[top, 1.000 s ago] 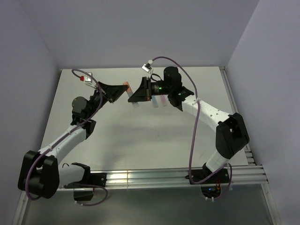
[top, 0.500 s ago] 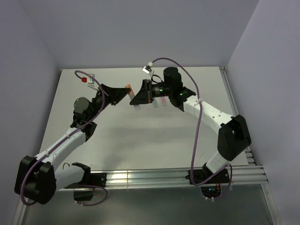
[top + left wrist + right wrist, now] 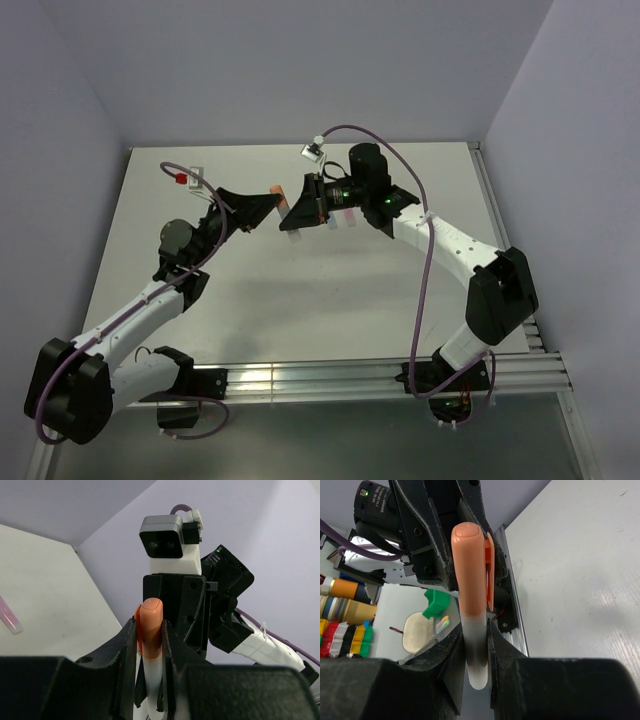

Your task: Insert the pens into the pen caps

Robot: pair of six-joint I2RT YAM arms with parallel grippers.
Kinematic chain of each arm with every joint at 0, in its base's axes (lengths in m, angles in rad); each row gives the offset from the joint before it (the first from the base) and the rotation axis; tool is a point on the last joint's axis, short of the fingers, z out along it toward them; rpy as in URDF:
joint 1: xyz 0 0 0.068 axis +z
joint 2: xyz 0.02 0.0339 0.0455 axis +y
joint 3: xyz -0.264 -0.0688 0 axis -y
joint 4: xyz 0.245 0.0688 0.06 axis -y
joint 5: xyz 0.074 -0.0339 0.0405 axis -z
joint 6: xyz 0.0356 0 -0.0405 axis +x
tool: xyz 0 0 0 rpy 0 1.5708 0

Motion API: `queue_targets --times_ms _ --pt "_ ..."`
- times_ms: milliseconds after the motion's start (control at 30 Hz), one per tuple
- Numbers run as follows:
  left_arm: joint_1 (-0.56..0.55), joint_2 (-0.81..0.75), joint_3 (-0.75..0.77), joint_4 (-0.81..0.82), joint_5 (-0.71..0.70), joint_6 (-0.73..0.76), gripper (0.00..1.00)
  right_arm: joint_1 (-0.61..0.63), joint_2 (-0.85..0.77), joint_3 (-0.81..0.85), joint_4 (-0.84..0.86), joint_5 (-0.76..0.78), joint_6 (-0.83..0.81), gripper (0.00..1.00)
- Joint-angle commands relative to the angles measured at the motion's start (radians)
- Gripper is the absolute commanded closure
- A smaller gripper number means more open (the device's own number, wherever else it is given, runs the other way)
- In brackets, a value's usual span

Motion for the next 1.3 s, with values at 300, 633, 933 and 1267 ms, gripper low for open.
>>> queue_targets --times_ms 300,633,933,1267 --pt "-0.194 -0.044 -0.061 -0.048 0.352 0.042 1.00 -0.047 -0.018 0.079 0.154 0.257 0.017 1.00" --pt "-0.197 -0.087 -0.081 -0.099 0.333 0.053 1.00 -0.070 -0.020 0.080 0.157 0.258 0.026 1.00" --pt "-0.199 -0.136 -0.072 -0.180 0.301 0.085 1.00 -0.079 -0.014 0.086 0.137 0.246 0.021 1.00" --pt "-0.209 -0.141 -0.091 -0.157 0.297 0.063 1.00 -0.079 -0.017 0.086 0.140 0.244 0.018 1.00"
